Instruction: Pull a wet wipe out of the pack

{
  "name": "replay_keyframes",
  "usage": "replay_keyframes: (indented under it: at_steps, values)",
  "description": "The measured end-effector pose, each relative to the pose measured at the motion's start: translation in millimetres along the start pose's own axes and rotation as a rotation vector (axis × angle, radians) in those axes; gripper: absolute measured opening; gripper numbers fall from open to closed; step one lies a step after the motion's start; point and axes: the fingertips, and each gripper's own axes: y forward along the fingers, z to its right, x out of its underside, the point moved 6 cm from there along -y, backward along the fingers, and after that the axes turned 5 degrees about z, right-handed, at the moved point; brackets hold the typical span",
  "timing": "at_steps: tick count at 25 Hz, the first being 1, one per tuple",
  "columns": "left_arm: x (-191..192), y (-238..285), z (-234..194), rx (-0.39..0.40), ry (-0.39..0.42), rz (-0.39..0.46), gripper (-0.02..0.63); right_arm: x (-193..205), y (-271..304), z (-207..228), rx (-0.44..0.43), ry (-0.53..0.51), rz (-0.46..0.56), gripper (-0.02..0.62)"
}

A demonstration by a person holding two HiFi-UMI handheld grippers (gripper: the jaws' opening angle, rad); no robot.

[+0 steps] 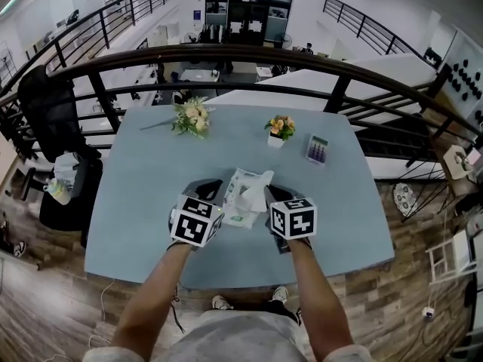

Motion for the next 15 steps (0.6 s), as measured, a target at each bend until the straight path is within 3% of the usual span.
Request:
replay_keyframes:
  at_steps: [15]
  values:
    - [-10.7,12.1,28.4,-0.076,-0.016,-0.013,-0.006,-6.0,-12.6,30.4,-0.072,-0.006,0.035,0.006]
